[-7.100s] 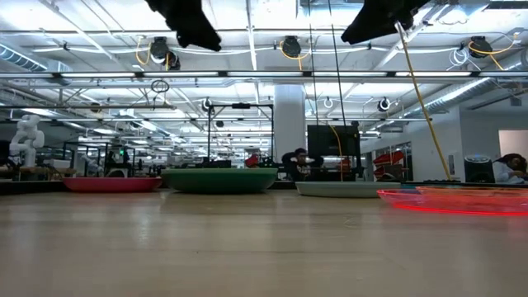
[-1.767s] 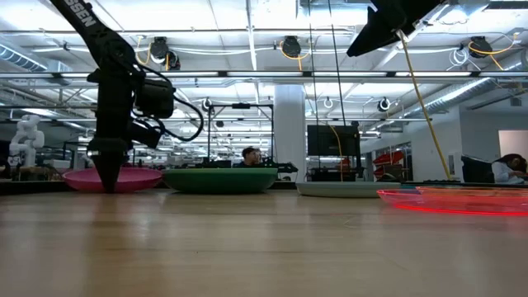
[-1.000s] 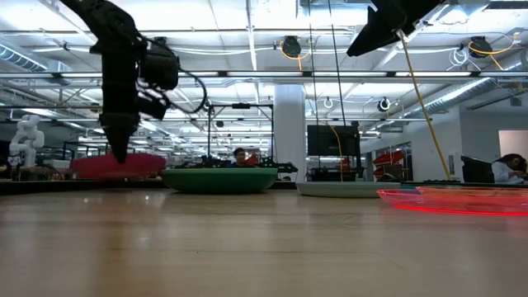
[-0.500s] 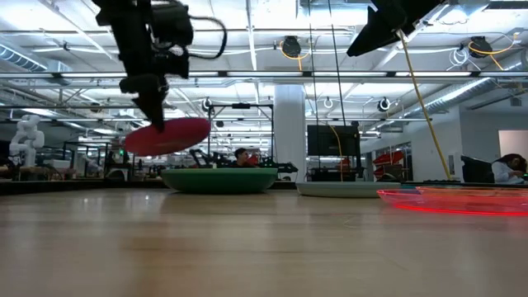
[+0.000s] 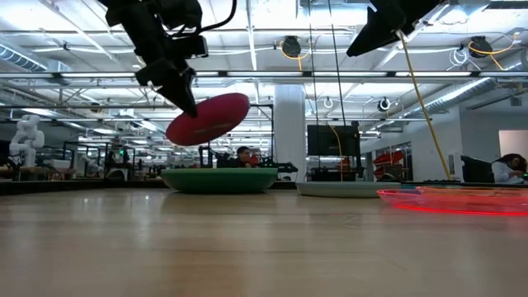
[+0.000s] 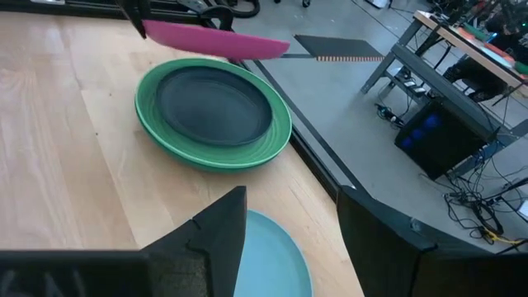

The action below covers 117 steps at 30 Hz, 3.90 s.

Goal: Stack plastic plates
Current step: Stack the pink plate on the black plate, then stack the light blue plate on the pink plate

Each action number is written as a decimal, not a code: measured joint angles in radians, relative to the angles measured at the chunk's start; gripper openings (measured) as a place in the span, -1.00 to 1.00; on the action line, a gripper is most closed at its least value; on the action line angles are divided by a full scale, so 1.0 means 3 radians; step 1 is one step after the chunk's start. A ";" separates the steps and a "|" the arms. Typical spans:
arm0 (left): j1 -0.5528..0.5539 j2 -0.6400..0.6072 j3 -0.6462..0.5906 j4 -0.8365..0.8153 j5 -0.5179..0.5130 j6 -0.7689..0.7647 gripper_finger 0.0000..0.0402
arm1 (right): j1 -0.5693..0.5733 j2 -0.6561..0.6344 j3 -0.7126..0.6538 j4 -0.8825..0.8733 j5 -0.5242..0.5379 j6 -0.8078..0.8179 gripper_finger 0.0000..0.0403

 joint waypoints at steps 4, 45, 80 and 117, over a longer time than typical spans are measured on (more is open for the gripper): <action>0.0077 0.0062 0.0001 0.0027 -0.0001 0.0081 -0.95 | -0.0052 -0.0001 0.0001 0.0011 0.0000 -0.0009 -0.09; 0.0460 0.1206 0.0567 -0.0494 0.0030 0.0318 -0.82 | -0.0189 -0.0001 0.0001 0.0019 -0.0006 -0.0149 -0.09; 0.0303 0.1206 0.0562 -0.0541 0.0085 0.0138 -0.58 | -0.0195 -0.0001 0.0001 0.0036 -0.0004 -0.0149 -0.09; 0.0383 -0.1168 -0.0913 0.0793 0.0777 -0.0411 -0.56 | -0.0857 0.0722 0.0006 0.1566 -0.0980 -0.0407 -0.09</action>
